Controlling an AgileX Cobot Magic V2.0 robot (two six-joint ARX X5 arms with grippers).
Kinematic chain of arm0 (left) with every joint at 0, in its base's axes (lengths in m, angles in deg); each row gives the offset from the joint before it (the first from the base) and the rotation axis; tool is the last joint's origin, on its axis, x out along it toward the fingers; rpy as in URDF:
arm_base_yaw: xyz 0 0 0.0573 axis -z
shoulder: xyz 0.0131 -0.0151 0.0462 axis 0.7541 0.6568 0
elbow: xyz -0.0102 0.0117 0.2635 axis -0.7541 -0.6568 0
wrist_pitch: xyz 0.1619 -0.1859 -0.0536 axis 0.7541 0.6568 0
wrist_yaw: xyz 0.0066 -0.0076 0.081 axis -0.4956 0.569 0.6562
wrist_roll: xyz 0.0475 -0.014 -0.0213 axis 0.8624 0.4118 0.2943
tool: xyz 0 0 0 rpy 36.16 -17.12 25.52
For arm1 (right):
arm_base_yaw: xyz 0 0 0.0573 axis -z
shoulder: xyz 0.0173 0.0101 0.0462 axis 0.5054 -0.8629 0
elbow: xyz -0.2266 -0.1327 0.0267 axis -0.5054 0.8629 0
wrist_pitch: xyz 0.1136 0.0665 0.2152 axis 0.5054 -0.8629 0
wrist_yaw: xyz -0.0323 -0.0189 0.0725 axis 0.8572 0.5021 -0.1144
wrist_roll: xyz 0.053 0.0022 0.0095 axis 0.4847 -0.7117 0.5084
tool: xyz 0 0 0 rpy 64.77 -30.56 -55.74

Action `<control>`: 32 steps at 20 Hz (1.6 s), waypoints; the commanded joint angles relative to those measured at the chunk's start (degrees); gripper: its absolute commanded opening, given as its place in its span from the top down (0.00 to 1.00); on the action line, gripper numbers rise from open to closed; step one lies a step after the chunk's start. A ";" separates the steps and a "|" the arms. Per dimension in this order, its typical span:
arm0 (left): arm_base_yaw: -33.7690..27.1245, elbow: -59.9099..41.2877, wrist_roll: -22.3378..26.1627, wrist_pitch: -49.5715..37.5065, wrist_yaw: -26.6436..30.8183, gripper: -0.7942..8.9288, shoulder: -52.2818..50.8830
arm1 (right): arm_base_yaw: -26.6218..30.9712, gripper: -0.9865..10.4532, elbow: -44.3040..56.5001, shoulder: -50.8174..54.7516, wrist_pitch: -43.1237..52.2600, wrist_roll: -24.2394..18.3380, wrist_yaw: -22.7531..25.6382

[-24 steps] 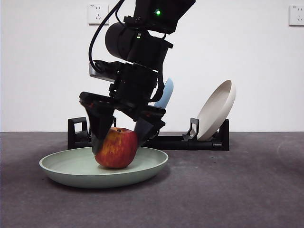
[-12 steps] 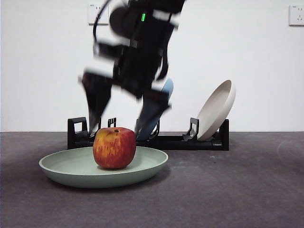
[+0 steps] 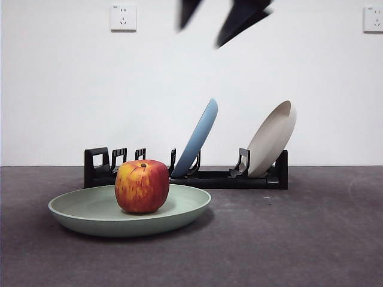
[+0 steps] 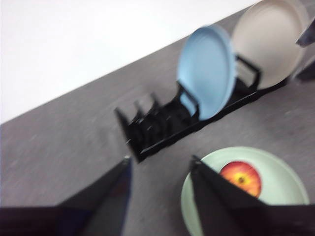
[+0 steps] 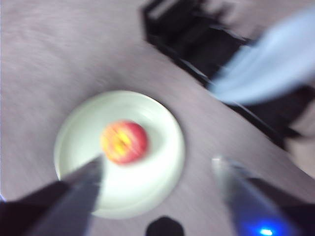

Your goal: Take the green plate from the plate rack,put the plate on the table,take the apple from the table,put the apple in the plate

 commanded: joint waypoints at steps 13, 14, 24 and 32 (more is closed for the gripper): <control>-24.39 -15.80 -0.28 -6.27 -28.76 0.93 -3.82 | 16.31 0.92 39.10 30.62 21.90 6.36 -5.11; -25.77 -19.45 -2.16 -8.59 -29.51 0.93 -5.57 | 16.24 0.92 44.74 32.87 26.03 7.93 -3.34; -28.11 -35.89 -14.49 -18.25 -29.46 0.92 -17.22 | 15.67 0.91 67.73 37.83 42.56 16.09 2.93; -28.11 -35.89 -14.47 -18.40 -29.35 0.92 -16.15 | 15.80 0.91 67.73 38.12 42.51 16.02 3.17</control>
